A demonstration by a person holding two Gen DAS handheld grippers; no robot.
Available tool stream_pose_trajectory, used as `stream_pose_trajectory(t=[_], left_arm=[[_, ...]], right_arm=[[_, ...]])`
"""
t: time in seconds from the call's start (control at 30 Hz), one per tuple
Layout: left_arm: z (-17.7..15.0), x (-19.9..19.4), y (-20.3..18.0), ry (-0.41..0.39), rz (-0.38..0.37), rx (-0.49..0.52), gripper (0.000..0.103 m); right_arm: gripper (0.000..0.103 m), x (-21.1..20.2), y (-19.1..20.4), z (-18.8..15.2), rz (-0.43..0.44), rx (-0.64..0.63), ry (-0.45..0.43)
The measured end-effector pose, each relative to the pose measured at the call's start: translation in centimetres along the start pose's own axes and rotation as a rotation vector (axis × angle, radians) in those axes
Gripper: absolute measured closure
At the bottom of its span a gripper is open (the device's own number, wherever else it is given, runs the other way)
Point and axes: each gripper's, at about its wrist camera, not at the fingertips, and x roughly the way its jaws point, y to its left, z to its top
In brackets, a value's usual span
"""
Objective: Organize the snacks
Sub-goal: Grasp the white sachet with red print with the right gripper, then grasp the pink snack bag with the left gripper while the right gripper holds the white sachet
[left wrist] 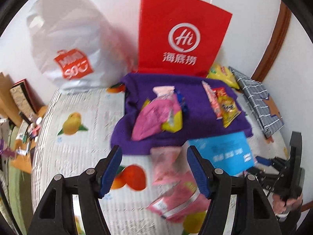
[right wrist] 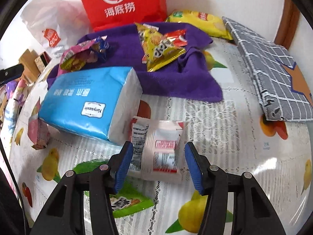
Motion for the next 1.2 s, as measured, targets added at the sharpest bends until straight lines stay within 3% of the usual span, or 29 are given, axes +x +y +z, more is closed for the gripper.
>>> stream_pose_trajectory(t=[0.23,0.33,0.87,1.1,1.2], left_arm=[[-2.5,0.1,1.4,0.031,0.013,-0.026,0.036],[-3.1,0.6,1.4,0.045,0.016,-0.023,0.036],[-5.3,2.0,-3.3,0.069,-0.109,0.072,0.036],[-6.2,4.7,-4.2,0.160,-0.155,0.093,0.036],[-6.9,6.0,-4.3,0.206,-0.132,0.100,0.034]], right_arm=[[0.048,0.8,-0.4,-0.1,0.016,0.024,-0.012],[0.066,0.6,-0.4,-0.4,0.011,0.021,-0.032],[0.067,-1.8,-3.9,-3.5,-0.032,0.128,-0.059],[0.066,-2.1,-4.2,-4.4,-0.030,0.130,-0.059],[0.066,-2.1,-4.2,-4.5,-0.024,0.134,-0.062]])
